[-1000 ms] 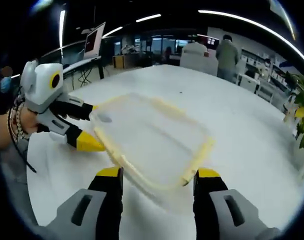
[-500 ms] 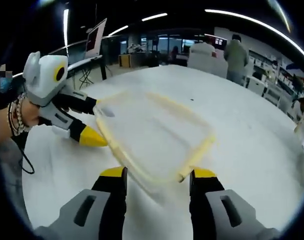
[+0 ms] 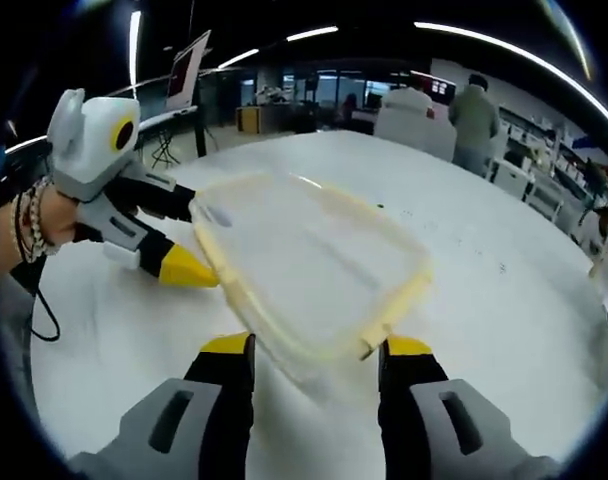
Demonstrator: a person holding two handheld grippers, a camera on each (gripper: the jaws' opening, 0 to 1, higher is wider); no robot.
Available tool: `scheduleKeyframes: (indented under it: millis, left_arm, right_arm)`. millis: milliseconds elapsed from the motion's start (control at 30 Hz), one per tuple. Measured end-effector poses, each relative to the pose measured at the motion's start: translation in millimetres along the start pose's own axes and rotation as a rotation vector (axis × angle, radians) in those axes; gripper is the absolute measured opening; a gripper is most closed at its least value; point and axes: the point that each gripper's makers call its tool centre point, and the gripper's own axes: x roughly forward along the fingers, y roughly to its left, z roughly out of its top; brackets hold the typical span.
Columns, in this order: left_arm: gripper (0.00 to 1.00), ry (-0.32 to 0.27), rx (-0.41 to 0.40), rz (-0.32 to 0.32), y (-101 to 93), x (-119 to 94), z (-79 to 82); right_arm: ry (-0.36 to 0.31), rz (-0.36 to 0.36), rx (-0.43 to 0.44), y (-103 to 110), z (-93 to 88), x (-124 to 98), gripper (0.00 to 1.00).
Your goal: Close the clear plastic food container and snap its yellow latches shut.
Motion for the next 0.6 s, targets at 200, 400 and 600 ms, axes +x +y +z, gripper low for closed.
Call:
scheduleKeyframes:
  millis: [200,400,600]
  left_arm:
    - [0.34,-0.033,-0.034,-0.013,2.0,-25.6,14.5]
    - [0.62,-0.119,-0.058,-0.042,-13.3,-63.8,46.8]
    - [0.94,-0.207,-0.005,-0.044,-30.5,-114.6,70.3]
  right_arm:
    - [-0.039,-0.014,0.028,-8.6,8.4,-22.4,0.46]
    - [-0.167,-0.020,0.113,-1.4,32.8,-61.4,0.59]
    - [-0.288,-0.016,0.146,18.5,50.2,-105.0,0.79]
